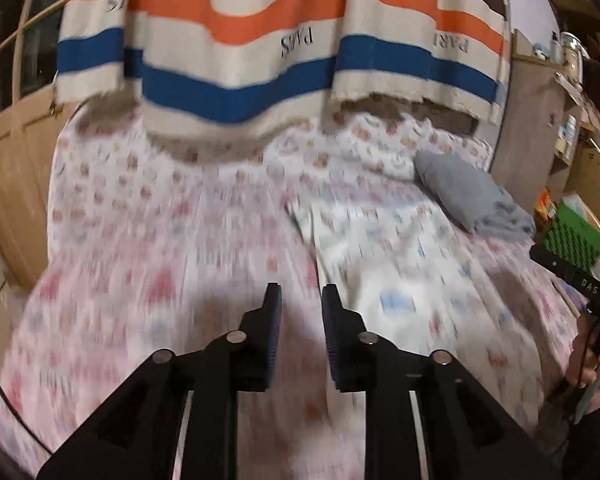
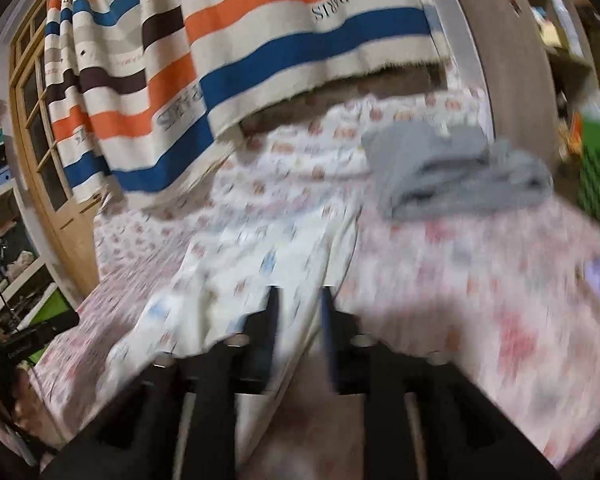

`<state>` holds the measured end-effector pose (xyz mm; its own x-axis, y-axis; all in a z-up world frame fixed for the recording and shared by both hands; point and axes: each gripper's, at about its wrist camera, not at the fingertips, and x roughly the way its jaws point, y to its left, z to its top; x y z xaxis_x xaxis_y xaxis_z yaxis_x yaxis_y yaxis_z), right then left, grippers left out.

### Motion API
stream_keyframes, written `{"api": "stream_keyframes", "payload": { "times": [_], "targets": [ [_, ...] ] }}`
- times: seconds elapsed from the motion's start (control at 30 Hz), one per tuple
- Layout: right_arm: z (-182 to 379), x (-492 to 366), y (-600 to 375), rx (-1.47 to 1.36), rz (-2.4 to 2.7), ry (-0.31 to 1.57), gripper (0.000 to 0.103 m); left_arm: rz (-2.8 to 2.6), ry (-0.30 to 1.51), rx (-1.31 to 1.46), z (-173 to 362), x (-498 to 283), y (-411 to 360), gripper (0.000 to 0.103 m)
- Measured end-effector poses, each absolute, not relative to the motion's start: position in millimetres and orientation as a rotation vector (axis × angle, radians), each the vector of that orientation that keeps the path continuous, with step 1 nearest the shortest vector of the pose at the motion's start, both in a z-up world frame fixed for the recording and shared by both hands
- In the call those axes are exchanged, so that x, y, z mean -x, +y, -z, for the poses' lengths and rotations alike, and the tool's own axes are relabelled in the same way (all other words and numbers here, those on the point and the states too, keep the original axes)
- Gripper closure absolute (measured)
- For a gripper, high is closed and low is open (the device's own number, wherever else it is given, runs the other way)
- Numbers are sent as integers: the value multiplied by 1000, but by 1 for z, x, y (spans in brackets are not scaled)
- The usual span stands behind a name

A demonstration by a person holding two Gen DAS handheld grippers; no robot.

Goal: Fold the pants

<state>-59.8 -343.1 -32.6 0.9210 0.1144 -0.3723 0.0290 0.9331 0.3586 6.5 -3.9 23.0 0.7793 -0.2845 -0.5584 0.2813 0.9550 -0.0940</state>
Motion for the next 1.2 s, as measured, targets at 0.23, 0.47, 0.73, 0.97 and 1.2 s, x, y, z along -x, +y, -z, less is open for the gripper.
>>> {"api": "stream_keyframes", "payload": {
  "times": [0.23,0.47,0.73,0.97,1.2],
  "targets": [
    [2,-54,-361,-317,-110,522,75,319,595,7,-54,-113,-33,79],
    [34,-159,-377,-292,-42,753,75,298,626,-29,-47,-177,-64,75],
    [61,-193,-372,-205,-13,858,74,282,672,-31,-23,-211,-70,74],
    [59,-196,-369,-178,-2,827,102,278,759,15,-3,-229,-63,59],
    [45,-180,-378,-86,192,757,102,352,817,5,3,-236,-71,46]
  ]
}}
